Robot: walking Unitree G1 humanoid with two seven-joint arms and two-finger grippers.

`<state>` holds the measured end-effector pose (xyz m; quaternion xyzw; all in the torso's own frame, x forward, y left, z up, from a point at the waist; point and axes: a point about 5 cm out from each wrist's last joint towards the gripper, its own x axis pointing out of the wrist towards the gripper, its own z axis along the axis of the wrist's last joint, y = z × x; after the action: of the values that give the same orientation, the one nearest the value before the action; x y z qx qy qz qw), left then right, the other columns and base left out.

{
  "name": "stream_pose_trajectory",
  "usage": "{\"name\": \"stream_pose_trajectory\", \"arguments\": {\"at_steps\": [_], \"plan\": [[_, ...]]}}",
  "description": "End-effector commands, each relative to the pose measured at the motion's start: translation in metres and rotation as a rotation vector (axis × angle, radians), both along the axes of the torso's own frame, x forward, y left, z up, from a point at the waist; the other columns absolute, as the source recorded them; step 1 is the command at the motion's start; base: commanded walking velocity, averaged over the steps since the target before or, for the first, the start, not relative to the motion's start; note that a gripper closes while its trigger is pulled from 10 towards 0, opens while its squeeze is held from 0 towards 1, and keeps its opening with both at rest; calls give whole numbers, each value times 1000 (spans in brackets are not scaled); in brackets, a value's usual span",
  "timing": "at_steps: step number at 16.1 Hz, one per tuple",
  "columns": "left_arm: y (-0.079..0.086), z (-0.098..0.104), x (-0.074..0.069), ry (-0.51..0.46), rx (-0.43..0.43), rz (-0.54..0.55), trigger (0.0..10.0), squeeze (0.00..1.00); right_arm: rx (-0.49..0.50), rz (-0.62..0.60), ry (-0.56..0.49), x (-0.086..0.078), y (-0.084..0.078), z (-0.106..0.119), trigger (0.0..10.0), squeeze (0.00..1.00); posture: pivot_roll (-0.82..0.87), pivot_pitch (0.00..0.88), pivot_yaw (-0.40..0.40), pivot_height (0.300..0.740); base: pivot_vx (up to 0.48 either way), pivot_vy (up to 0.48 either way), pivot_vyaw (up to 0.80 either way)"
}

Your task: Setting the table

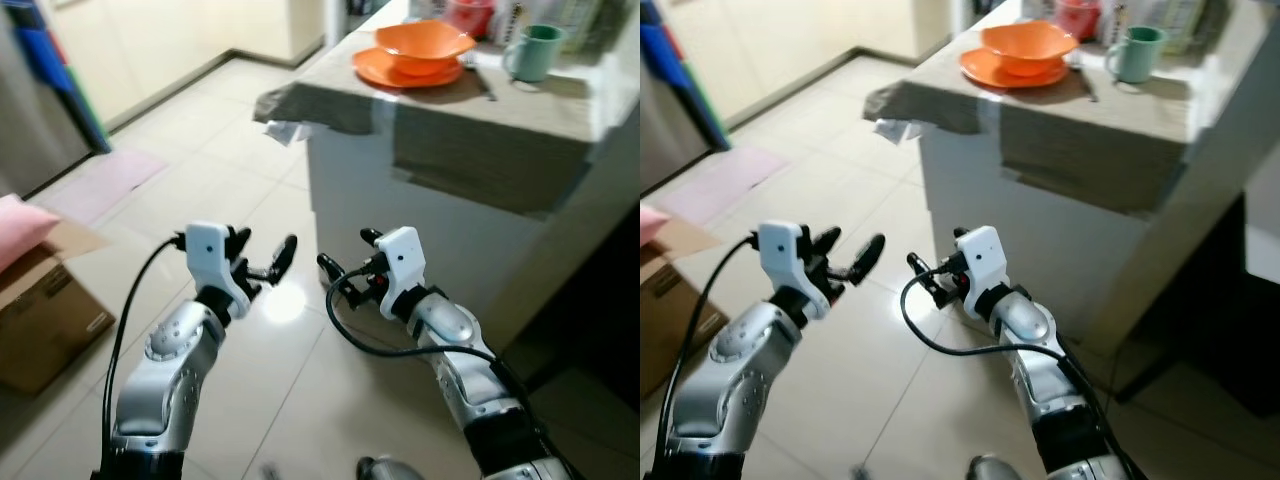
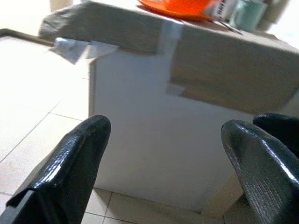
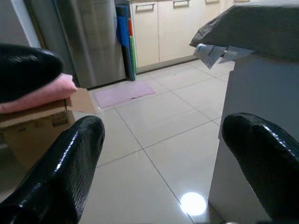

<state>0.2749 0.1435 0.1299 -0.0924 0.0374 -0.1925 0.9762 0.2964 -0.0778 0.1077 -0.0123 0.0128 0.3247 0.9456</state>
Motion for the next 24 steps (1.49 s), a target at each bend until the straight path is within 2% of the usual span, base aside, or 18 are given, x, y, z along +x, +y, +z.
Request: {"name": "stream_pose_trajectory", "arguments": {"at_steps": [1,2,3,5,6,8,9,11,12,14,15,17,21,23,24], "plan": [[-3,3,2,-8,29,-30,10000,0,8,8,0,1,1,1,10000,0,-106,0,71,719,0,0,-631],[-2,4,2,-10,50,-46,10000,0,6,8,-6,1,1,1,10000,0,-105,0,75,719,0,0,-631],[8,4,0,-15,69,-10,10000,0,20,-25,-6,2,-3,1,10000,0,-110,0,79,719,0,0,-631],[48,-3,-17,-2,118,171,10000,0,-29,-127,-34,-4,-26,-6,10000,0,-111,0,86,719,0,0,-609],[57,-3,-25,-4,153,210,10000,0,-69,-167,-61,-8,-37,-10,10000,0,-111,0,88,719,0,0,-587],[64,-8,-36,26,147,240,10000,0,-92,-245,-61,-17,-51,-18,10000,0,-111,0,101,719,0,0,-581],[71,-17,-46,60,110,310,10000,0,-101,-300,-41,-28,-60,-27,10000,0,-113,0,109,719,0,0,-569],[75,-23,-55,79,81,364,10000,0,-106,-342,-34,-39,-64,-33,10000,0,-120,0,116,719,0,0,-566],[82,-32,-69,116,72,430,10000,0,-130,-417,-47,-51,-73,-37,10000,0,-129,0,121,719,0,0,-644],[84,-38,-83,159,78,456,10000,0,-139,-501,-51,-62,-84,-39,10000,0,-139,0,126,719,0,0,0],[83,-39,-84,164,83,448,10000,0,-140,-511,-44,-64,-85,-40,10000,0,-139,0,126,719,0,0,0],[74,-40,-80,152,108,386,10000,0,-64,-445,-105,-60,-65,-29,10000,0,-146,0,125,719,0,0,0],[70,-36,-71,115,81,376,10000,0,-66,-416,-138,-57,-63,-25,10000,0,-141,0,117,719,0,0,0],[66,-27,-61,69,92,368,10000,0,-81,-387,-158,-56,-61,-23,10000,0,-138,0,109,719,289,384,0],[59,-16,-53,14,110,344,10000,0,-77,-389,-166,-53,-64,-21,10000,0,-133,0,109,719,341,337,0]]}}
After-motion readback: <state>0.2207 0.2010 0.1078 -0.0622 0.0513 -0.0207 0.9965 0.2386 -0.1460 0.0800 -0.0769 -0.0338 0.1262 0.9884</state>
